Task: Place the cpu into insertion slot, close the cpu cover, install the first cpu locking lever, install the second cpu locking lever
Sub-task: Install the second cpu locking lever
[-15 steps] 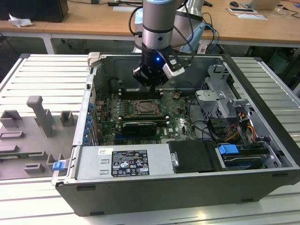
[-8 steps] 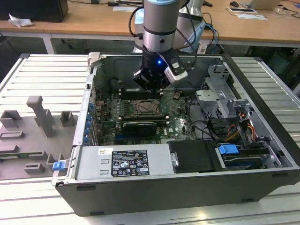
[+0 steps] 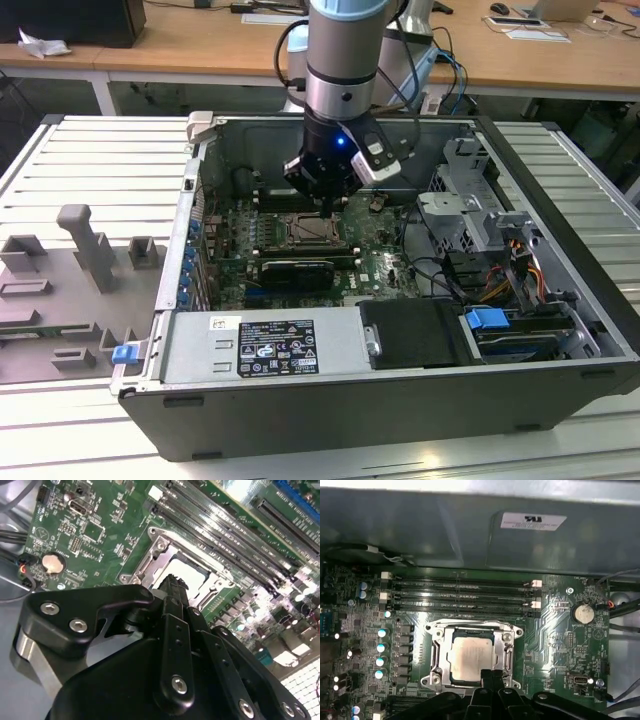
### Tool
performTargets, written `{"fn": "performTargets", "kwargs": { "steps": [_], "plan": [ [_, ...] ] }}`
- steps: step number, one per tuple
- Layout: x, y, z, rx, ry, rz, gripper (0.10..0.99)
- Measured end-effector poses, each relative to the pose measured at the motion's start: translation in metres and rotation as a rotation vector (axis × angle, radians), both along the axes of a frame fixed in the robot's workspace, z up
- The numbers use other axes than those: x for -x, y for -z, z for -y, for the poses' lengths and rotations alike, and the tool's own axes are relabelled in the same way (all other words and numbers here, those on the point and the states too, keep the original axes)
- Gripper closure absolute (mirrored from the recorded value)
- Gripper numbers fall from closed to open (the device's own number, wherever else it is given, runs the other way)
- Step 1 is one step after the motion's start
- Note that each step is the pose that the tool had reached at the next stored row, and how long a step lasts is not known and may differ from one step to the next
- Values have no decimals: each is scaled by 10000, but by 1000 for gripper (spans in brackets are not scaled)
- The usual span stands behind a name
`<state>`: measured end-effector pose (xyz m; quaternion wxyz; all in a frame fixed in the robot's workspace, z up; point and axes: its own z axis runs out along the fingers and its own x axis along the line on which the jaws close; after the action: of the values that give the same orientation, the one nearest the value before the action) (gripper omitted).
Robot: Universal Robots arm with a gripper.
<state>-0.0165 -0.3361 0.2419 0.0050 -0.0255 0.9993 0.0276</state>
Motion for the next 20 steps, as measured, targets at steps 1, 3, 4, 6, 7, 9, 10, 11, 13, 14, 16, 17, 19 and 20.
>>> {"fn": "performTargets", "kwargs": {
  "steps": [1,3,4,6,7,9,10,11,13,14,16,17,19,20],
  "plan": [
    [0,4,20,-18,-20,1,980],
    [0,8,45,-31,-43,1,980],
    [1,9,62,-31,-59,0,980],
    [1,11,102,-31,-82,0,980],
    [1,11,115,-31,-87,0,980],
    [1,13,153,-31,-101,0,980],
    [1,15,170,-31,-108,0,980],
    [5,19,202,-30,-128,1,980],
    [30,26,218,-31,-156,1,980],
    [50,27,220,-31,-165,1,980],
    [96,33,223,-31,-174,0,980],
    [114,35,225,-30,-176,0,980],
    [207,45,238,-31,-185,1,980],
    [243,47,241,-30,-185,0,980]
  ]
}}
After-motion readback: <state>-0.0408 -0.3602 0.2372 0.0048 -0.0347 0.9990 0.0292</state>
